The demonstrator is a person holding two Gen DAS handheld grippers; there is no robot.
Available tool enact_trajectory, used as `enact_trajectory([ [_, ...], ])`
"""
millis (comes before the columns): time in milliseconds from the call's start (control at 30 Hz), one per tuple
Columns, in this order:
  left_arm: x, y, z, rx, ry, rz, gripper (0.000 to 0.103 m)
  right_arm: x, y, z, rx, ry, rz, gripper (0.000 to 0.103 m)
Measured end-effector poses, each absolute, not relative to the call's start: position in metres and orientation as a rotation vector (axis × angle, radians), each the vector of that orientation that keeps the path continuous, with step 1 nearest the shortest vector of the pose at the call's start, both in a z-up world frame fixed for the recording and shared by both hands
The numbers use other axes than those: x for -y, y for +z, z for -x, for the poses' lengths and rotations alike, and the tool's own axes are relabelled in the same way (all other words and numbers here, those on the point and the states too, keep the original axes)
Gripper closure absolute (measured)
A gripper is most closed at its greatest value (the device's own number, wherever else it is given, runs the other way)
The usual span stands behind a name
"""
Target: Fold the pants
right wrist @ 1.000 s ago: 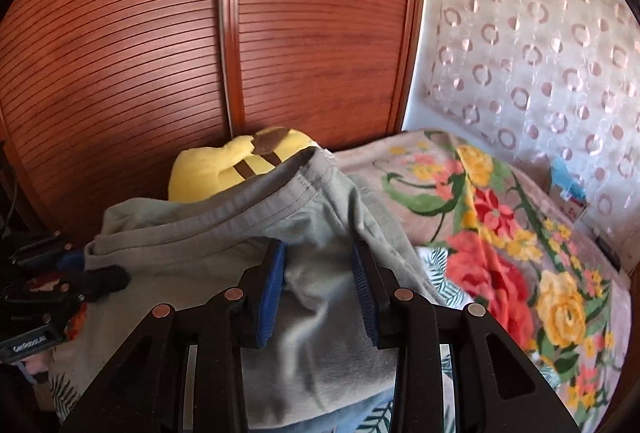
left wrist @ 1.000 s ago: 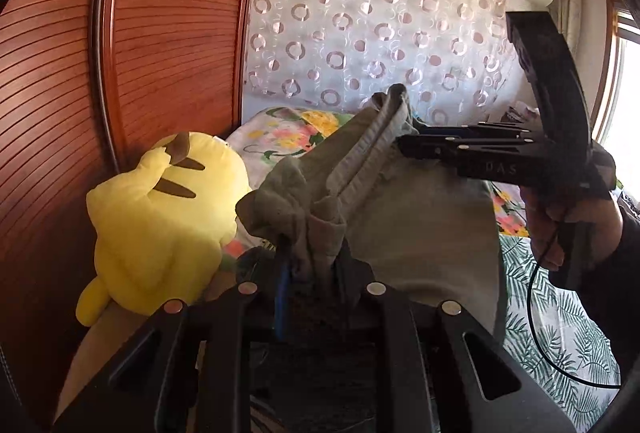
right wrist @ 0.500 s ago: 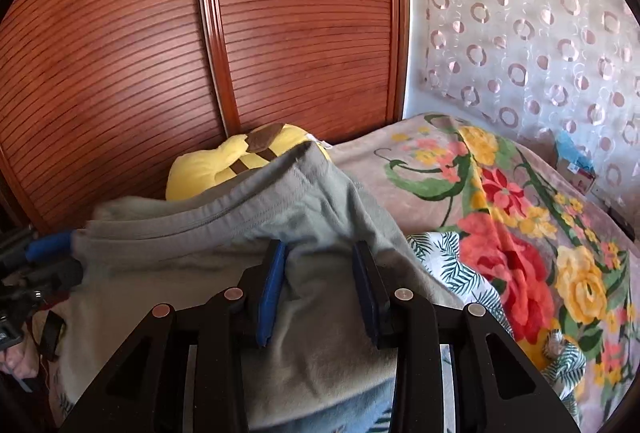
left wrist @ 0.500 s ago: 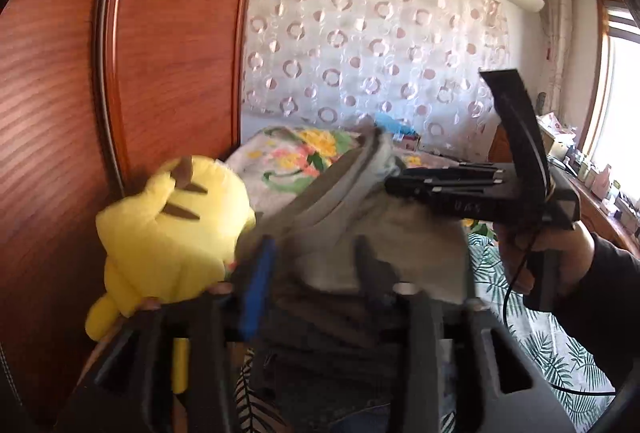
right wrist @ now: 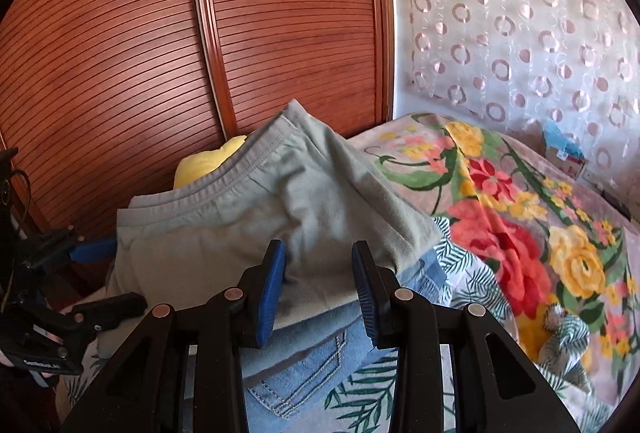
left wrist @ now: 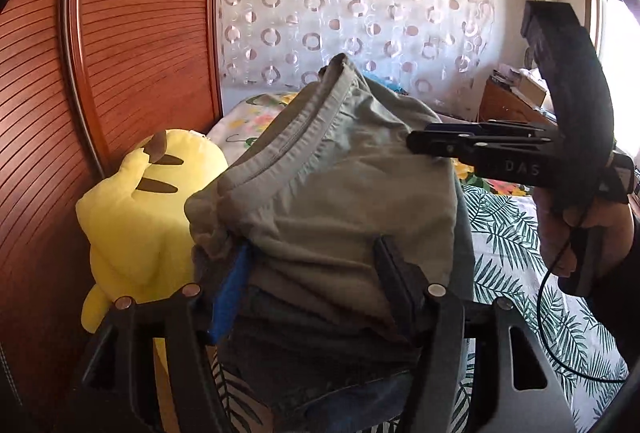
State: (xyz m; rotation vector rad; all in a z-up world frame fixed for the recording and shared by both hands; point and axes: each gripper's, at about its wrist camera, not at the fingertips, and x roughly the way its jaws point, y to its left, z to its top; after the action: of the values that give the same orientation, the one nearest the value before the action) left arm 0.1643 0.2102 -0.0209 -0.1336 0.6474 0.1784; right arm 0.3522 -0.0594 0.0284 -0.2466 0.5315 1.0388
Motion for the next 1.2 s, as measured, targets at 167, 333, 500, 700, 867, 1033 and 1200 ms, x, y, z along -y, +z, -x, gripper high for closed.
enact_trajectory([
  [167, -0.206, -0.014, -0.157, -0.651, 0.188, 0.126, 0.039, 0.074, 0.033, -0.340, -0.530, 1.018, 0.202, 0.067],
  [333, -0.203, -0.008, -0.147, -0.641, 0.191, 0.107, 0.031, 0.093, 0.037, -0.318, -0.525, 0.984, 0.177, 0.067],
  [500, -0.199, 0.004, -0.133, -0.618, 0.184, 0.095, 0.022, 0.111, 0.041, -0.293, -0.512, 0.964, 0.149, 0.067],
  [700, -0.192, 0.018, -0.119, -0.573, 0.197, 0.074, 0.010, 0.132, 0.043, -0.264, -0.486, 0.946, 0.148, 0.067],
  [867, -0.189, 0.029, -0.108, -0.528, 0.211, 0.074, 0.010, 0.146, 0.045, -0.250, -0.476, 0.940, 0.128, 0.067],
  [1033, -0.187, 0.037, -0.098, -0.499, 0.228, 0.067, 0.010, 0.153, 0.048, -0.238, -0.455, 0.930, 0.139, 0.067],
  [1200, -0.184, 0.036, -0.096, -0.513, 0.233, 0.065, 0.010, 0.154, 0.047, -0.225, -0.439, 0.925, 0.135, 0.053],
])
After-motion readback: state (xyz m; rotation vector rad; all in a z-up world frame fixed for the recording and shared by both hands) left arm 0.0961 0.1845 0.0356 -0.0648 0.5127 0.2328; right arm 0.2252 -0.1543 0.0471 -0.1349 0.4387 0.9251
